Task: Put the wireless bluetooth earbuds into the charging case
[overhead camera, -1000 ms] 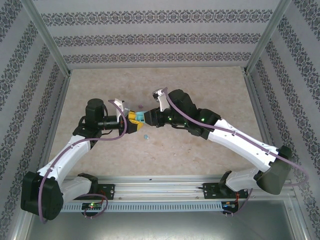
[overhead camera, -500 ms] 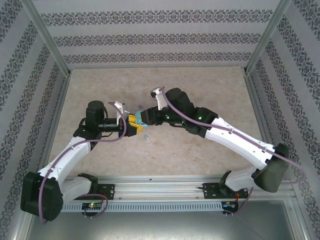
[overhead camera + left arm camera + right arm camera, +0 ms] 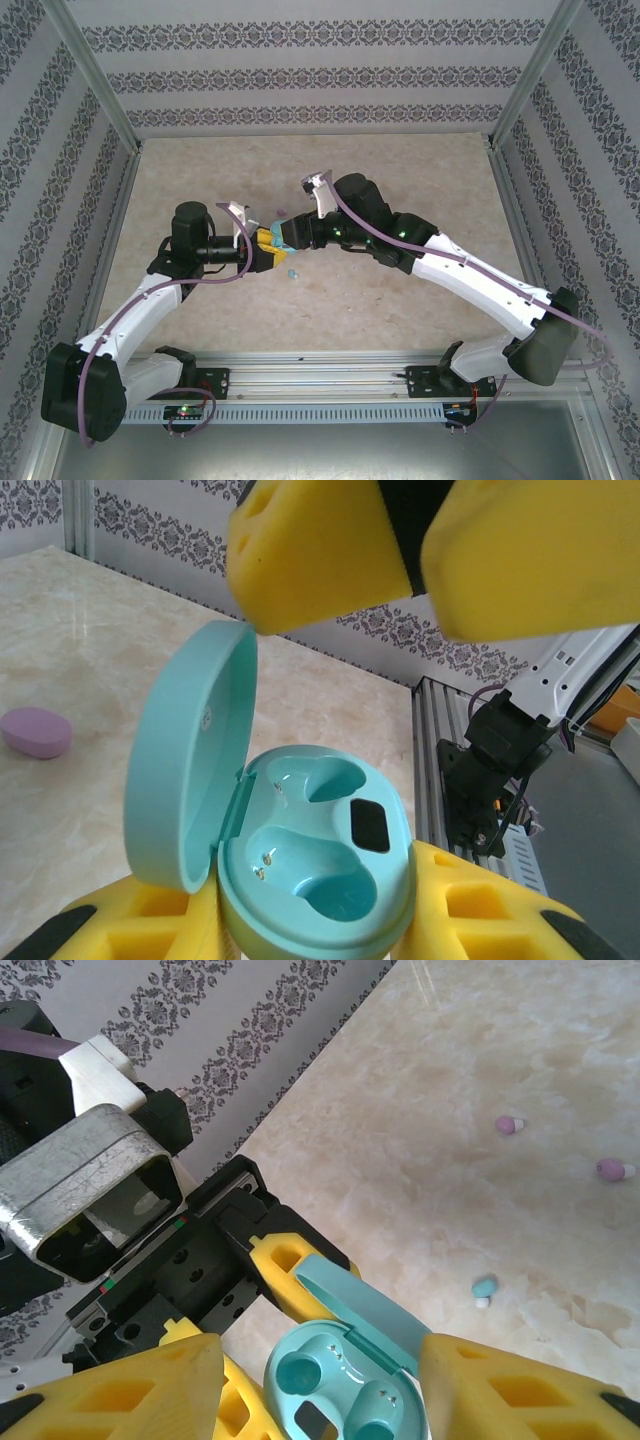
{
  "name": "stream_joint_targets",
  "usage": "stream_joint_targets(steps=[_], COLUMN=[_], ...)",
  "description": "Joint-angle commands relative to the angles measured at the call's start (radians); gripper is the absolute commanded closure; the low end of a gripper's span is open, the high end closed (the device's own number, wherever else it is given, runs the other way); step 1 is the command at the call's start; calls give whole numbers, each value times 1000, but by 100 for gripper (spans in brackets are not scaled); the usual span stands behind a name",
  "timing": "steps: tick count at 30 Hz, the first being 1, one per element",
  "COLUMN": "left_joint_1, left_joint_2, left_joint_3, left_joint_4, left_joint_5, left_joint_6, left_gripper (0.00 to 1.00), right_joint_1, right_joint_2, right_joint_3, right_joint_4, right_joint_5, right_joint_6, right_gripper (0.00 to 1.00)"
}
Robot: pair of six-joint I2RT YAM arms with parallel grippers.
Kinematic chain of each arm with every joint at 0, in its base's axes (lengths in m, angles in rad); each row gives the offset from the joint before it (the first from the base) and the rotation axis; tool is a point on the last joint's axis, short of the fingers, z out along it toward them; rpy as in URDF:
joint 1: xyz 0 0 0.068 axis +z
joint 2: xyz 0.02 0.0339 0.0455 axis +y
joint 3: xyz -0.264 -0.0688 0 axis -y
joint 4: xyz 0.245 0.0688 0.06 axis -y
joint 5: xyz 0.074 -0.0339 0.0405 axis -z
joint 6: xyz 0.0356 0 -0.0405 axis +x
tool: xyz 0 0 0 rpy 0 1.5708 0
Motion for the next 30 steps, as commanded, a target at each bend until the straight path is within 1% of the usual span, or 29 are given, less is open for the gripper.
stream_joint_targets(steps=[1,8,13,17,21,24,30], left_joint_1=[-10,-8,2,31,73,103,155], left_joint_2=[11,35,39,39,40,40,58], left_joint_3=[24,29,29,33,35,26,16], left_joint_4=[37,75,77,57,7,3,26], left_joint_5=[47,41,45,40,18,13,11], left_joint_6=[-7,-54,-65,-71,-66,-76,-105], left_gripper=[90,90,90,91,93,93,91], right_joint_1=[-18,-15,-14,-17,-18,-14,9], right_joint_2=[-39,-63,-95,-152,-185,-169,-34], right_joint_3=[-2,-12,-59,-145,-234,-268,-252], right_joint_4=[-17,-52,-60,-62,-95,-114,-151], right_joint_5=[8,15,49,146,258,276,288], right_joint_6=[26,42,59,130,212,243,245], right_gripper=[45,45,45,46,49,52,58])
